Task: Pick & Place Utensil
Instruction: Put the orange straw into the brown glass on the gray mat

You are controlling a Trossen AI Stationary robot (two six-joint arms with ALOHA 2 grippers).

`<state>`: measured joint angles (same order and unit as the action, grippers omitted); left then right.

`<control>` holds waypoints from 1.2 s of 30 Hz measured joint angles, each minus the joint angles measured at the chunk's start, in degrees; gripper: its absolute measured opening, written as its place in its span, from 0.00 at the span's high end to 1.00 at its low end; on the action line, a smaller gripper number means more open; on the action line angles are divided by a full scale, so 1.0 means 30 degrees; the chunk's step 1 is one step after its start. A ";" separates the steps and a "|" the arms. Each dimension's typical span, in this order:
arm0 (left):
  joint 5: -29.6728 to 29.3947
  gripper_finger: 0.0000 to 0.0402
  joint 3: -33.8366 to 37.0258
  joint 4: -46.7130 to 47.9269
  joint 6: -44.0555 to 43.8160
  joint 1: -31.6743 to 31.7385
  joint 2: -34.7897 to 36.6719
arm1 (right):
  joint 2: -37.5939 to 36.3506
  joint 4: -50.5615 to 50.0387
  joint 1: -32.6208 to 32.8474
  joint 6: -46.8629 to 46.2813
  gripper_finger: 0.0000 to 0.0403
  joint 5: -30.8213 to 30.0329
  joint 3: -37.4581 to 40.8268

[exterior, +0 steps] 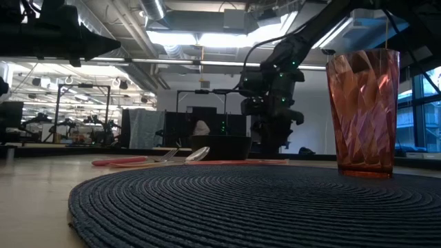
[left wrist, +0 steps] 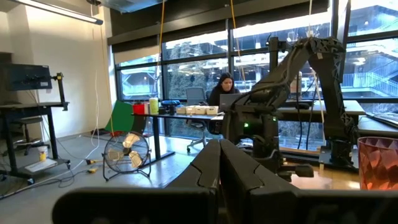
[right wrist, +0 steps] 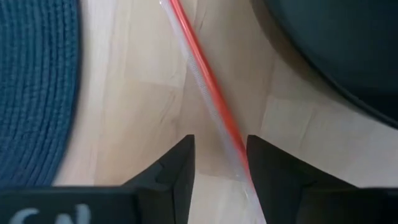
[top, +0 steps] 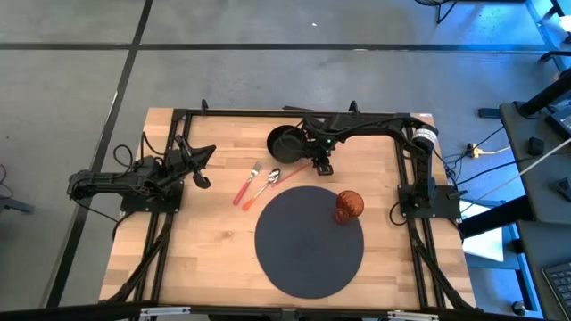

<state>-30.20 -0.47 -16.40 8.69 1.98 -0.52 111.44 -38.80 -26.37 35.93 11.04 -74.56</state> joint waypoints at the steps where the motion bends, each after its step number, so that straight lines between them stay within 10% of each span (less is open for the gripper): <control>1: 0.0000 1.00 0.0000 0.0000 0.0000 0.0004 0.0001 | 0.0007 0.0078 0.0009 0.0016 0.64 -0.0006 0.0063; 27: 0.0007 1.00 0.0000 0.0000 -0.0160 0.0005 0.0000 | 0.1104 0.1043 0.0475 -0.0082 0.67 -0.0766 0.0194; 36: 0.0007 1.00 0.0000 0.0000 -0.0160 0.0006 0.0000 | 0.1319 0.1008 0.0526 -0.0330 0.97 -0.0808 0.0201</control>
<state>-30.17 -0.47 -16.40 8.21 2.00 -0.52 115.39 -35.78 -24.80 34.94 8.62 -73.95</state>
